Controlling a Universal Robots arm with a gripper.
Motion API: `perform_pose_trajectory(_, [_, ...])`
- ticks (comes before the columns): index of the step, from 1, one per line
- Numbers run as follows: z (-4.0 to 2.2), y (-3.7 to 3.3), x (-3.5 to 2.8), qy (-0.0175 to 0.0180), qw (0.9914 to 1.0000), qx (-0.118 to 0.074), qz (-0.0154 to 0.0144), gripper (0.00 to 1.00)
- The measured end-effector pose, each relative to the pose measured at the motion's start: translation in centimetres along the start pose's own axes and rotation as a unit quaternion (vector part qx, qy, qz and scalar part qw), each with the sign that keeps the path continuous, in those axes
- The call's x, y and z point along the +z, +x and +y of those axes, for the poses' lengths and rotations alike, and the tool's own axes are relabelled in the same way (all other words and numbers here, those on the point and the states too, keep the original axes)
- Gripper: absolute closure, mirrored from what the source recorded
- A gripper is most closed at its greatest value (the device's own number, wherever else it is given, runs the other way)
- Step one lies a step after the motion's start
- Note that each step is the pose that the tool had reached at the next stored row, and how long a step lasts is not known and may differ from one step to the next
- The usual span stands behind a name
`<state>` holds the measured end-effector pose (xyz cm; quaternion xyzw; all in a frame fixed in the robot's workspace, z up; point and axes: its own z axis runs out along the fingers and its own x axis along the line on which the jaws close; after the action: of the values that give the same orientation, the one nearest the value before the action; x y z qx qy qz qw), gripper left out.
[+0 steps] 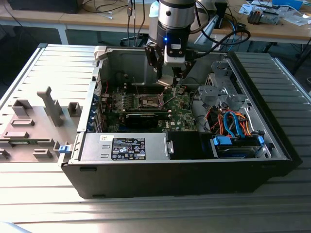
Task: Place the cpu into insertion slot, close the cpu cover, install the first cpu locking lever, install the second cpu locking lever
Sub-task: 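Place the cpu into insertion slot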
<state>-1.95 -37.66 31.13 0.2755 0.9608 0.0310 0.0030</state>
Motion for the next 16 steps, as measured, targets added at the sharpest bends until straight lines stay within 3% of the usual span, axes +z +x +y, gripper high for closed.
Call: perform_pose_trajectory(16, [0.00,0.00,0.01,0.0003,0.99991,0.013,-0.0011,0.46])
